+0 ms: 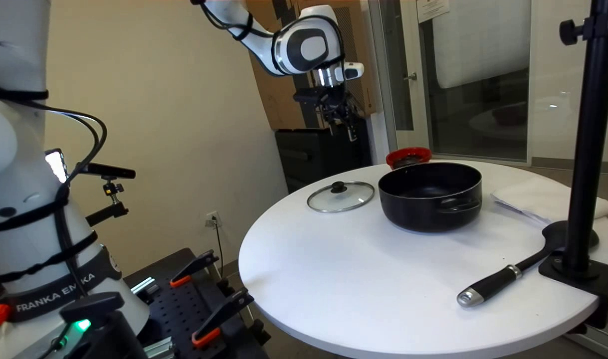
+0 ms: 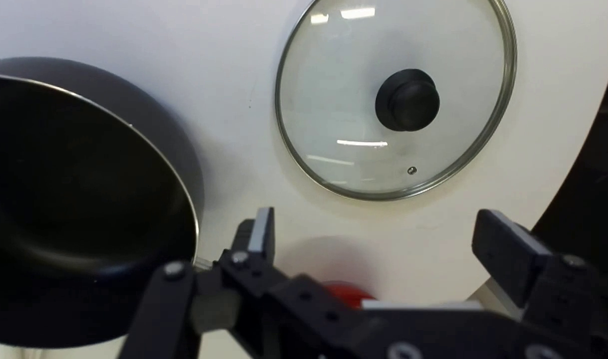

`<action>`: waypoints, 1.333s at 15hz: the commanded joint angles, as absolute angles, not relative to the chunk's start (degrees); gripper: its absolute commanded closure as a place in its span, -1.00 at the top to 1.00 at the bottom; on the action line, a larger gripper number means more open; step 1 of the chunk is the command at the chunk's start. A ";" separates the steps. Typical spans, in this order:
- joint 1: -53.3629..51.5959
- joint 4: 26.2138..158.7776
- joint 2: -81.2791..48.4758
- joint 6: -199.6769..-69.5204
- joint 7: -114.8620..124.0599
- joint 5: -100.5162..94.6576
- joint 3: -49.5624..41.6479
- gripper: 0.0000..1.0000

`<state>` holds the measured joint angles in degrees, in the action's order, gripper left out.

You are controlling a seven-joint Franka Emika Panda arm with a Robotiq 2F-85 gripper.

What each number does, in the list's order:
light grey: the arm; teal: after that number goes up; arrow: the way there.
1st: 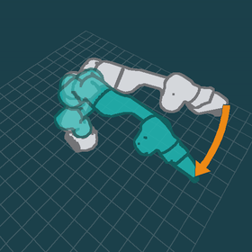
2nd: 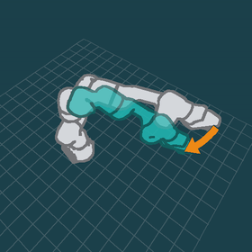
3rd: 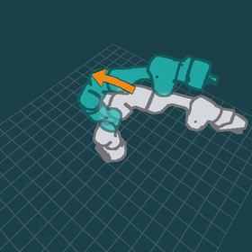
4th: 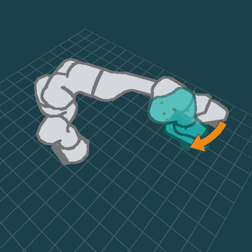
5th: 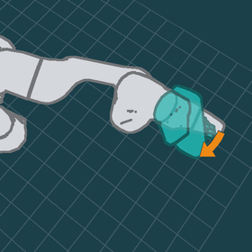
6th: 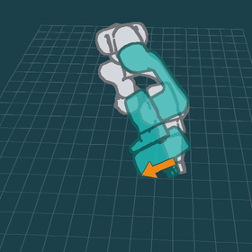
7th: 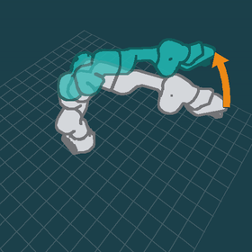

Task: Pick the lid and put it on the table

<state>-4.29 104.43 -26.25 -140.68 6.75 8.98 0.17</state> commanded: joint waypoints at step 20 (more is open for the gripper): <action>-7.06 102.33 -38.23 -143.75 3.80 8.42 6.83 1.00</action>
<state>-7.22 99.51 -39.19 -139.84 6.32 8.20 5.20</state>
